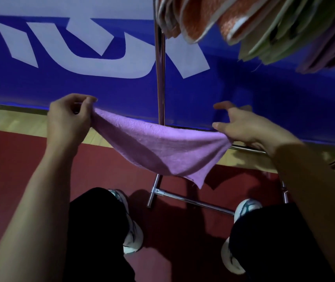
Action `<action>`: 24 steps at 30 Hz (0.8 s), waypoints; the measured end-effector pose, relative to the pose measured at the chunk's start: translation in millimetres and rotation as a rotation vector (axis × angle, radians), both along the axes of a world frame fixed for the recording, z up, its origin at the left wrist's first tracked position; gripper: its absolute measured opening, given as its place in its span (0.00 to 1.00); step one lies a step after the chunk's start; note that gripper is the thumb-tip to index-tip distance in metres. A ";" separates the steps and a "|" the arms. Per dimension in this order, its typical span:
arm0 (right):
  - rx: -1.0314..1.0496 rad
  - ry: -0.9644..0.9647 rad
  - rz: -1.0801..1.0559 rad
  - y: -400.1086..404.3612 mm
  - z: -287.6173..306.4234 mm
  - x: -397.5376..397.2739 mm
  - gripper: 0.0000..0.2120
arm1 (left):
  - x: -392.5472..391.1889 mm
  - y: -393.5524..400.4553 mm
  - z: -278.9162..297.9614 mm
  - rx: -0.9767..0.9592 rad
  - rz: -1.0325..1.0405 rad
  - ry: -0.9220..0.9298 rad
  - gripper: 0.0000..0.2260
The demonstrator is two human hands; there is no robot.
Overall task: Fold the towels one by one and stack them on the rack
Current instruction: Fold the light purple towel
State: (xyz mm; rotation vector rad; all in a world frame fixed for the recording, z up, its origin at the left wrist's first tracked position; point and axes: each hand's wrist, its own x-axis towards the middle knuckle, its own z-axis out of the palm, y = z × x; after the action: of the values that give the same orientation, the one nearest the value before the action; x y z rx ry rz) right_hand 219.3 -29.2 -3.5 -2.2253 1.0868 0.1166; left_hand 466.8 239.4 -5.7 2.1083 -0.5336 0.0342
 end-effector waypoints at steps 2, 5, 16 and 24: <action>-0.049 0.046 -0.013 2.1 3.1 3.8 0.24 | 1.7 0.0 -1.8 0.017 -0.005 -0.004 0.12; -0.127 0.065 -0.029 4.2 0.5 6.9 0.25 | 4.1 -0.7 -7.5 0.080 -0.020 -0.016 0.11; -0.159 -0.200 0.019 5.8 1.8 4.5 0.13 | 14.7 -2.2 -28.7 0.438 -0.088 0.173 0.17; -0.079 -0.091 0.384 9.6 10.2 -7.6 0.15 | 10.3 3.7 -22.6 0.434 -0.175 0.108 0.12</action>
State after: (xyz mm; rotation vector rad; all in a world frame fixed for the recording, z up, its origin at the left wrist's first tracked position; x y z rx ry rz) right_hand 211.7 -19.6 6.7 -2.4621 0.6160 0.1352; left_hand 477.1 243.1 -28.4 2.4553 -0.7067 -0.3204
